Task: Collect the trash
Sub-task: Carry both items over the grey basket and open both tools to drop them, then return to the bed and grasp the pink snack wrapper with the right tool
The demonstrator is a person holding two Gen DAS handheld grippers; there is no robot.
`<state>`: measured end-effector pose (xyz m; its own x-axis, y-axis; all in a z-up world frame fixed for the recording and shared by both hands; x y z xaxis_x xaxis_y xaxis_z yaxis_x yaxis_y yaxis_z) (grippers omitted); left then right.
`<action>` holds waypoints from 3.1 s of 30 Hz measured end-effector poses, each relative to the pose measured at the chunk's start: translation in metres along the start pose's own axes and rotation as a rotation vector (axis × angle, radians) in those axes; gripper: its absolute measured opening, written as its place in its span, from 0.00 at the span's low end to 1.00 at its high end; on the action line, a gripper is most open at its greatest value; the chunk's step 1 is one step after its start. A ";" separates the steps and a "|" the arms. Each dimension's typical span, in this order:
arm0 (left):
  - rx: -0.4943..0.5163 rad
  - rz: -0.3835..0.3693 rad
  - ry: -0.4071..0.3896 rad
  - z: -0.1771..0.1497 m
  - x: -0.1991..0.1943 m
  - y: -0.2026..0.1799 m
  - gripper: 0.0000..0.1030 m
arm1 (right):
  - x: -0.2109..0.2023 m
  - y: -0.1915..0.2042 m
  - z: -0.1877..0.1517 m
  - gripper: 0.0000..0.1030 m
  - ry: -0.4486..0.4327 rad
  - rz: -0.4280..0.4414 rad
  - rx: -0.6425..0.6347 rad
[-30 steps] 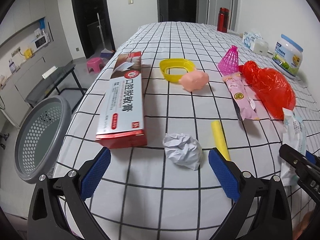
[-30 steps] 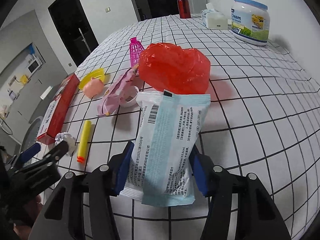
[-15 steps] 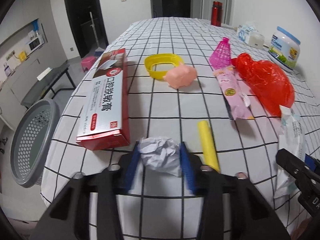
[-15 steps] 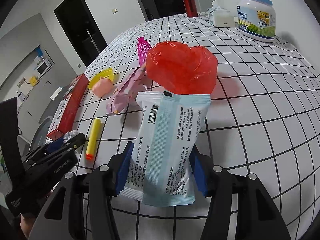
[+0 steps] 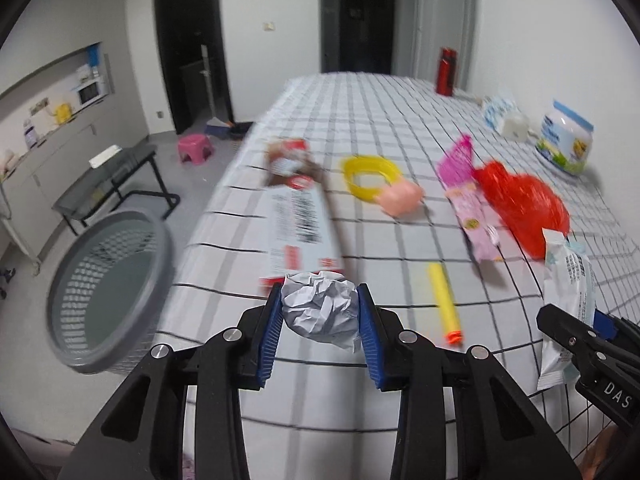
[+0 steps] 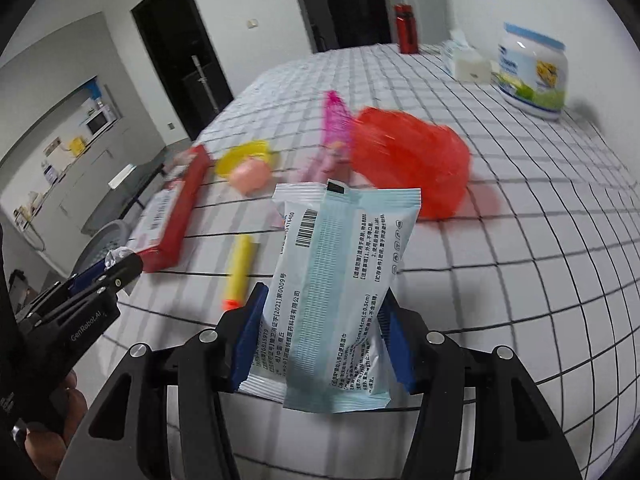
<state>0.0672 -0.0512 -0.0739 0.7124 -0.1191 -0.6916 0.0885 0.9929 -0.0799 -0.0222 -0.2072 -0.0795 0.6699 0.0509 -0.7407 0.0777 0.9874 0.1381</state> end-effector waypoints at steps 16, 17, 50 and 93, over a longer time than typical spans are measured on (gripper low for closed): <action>-0.207 0.276 -0.098 0.041 -0.035 0.219 0.35 | 0.023 0.202 0.045 0.52 0.001 0.242 -0.292; -0.211 0.291 -0.101 0.044 -0.035 0.230 0.35 | 0.029 0.219 0.049 0.52 0.008 0.263 -0.313; -0.312 0.306 0.072 0.022 0.062 0.348 0.66 | 0.161 0.396 0.051 0.70 0.187 0.368 -0.521; -0.264 0.278 -0.047 0.021 -0.023 0.267 0.83 | 0.060 0.293 0.047 0.70 0.031 0.332 -0.392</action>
<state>0.0888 0.2170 -0.0639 0.7158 0.1604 -0.6797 -0.2899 0.9537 -0.0803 0.0755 0.0783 -0.0528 0.5887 0.3700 -0.7187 -0.4224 0.8989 0.1168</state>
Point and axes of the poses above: each gripper's, at about its wrist camera, not at the fingertips, and x roughly the way its jaws point, y to its left, z to its top, the point moved 8 cm from there along x, roughly the way its jaws point, and after that the axes turned 7 degrees about -x, right-handed, at the moved point
